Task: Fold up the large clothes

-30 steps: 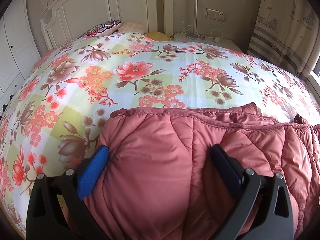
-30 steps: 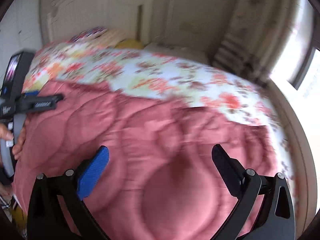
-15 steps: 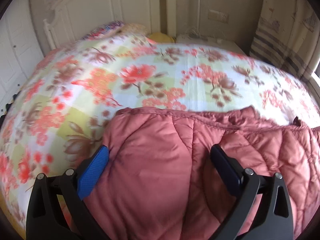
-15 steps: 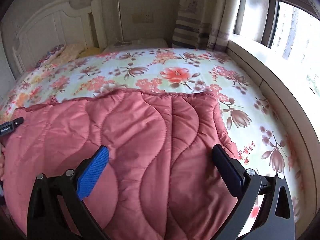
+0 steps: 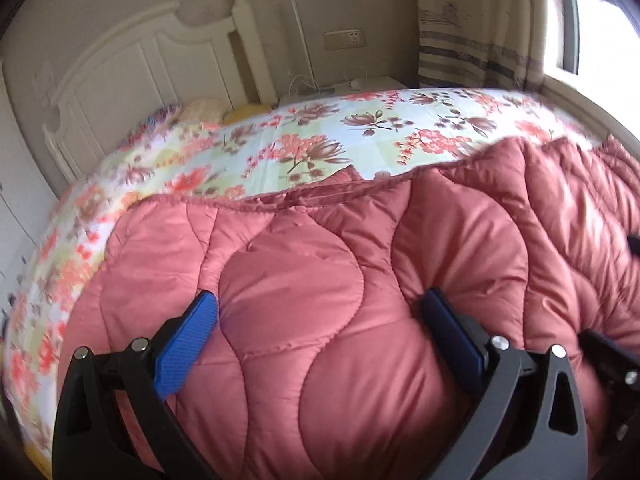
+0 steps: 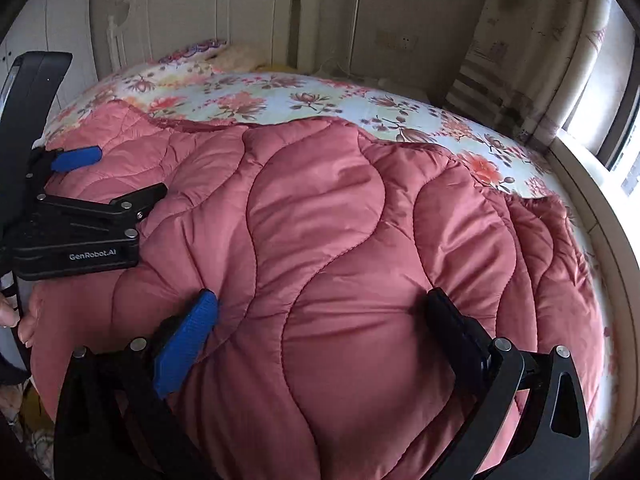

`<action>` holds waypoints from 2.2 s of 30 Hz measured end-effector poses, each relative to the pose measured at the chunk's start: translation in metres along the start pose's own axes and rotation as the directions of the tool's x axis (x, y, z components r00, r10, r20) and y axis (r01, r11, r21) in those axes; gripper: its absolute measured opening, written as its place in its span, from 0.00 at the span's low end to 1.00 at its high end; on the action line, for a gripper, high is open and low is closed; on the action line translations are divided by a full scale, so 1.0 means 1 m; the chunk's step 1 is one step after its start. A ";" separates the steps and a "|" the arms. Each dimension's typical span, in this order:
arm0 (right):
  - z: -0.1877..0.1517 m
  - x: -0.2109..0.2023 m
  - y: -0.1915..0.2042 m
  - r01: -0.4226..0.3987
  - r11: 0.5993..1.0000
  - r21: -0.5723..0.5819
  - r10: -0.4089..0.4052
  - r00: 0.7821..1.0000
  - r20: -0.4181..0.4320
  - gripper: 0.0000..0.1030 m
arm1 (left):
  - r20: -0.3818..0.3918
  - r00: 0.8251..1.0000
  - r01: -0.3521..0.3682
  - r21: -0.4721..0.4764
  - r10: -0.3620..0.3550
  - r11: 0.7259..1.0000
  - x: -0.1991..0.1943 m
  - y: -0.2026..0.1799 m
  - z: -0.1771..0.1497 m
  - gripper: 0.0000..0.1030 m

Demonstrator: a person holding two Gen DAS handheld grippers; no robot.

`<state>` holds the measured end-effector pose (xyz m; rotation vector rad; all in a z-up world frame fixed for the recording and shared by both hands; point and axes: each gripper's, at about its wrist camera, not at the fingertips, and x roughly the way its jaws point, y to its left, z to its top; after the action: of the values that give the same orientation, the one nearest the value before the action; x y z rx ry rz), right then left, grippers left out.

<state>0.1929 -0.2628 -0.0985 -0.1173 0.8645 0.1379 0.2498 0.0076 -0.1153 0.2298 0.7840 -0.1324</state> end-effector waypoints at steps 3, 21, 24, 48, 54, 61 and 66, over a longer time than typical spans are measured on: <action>0.003 -0.001 -0.004 -0.017 1.000 0.015 0.017 1.000 -0.026 0.96 | -0.014 0.999 0.034 -0.023 -0.034 0.999 0.004 0.006 -0.001 0.98; -0.029 -0.009 -0.130 0.129 0.942 0.309 -0.110 0.991 -0.079 0.96 | -0.007 0.999 0.043 -0.031 -0.044 0.999 0.005 0.010 -0.001 0.98; -0.024 -0.020 -0.124 0.178 0.939 0.296 -0.163 0.984 -0.072 0.96 | -0.011 0.999 0.038 -0.049 -0.038 0.998 -0.001 0.015 0.001 0.98; -0.015 -0.065 -0.099 0.220 0.951 0.216 -0.232 0.972 0.031 0.96 | 0.021 0.994 -0.101 -0.106 0.104 0.989 -0.012 0.055 -0.028 0.98; -0.030 -0.111 -0.120 0.162 0.925 0.343 -0.221 0.965 0.142 0.96 | 0.027 0.992 -0.116 -0.104 0.119 0.988 -0.015 0.054 -0.030 0.98; -0.028 -0.056 0.012 0.010 0.999 -0.042 -0.008 0.998 0.058 0.95 | 0.027 0.993 -0.114 -0.103 0.117 0.988 -0.015 0.054 -0.030 0.98; -0.032 -0.042 -0.020 -0.069 0.996 0.061 0.067 0.997 0.038 0.95 | 0.024 0.994 -0.106 -0.103 0.109 0.989 -0.015 0.056 -0.031 0.98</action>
<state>0.1454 -0.2905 -0.0863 -0.0270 0.8365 0.1761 0.2294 0.0699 -0.1173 0.1726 0.7447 0.0062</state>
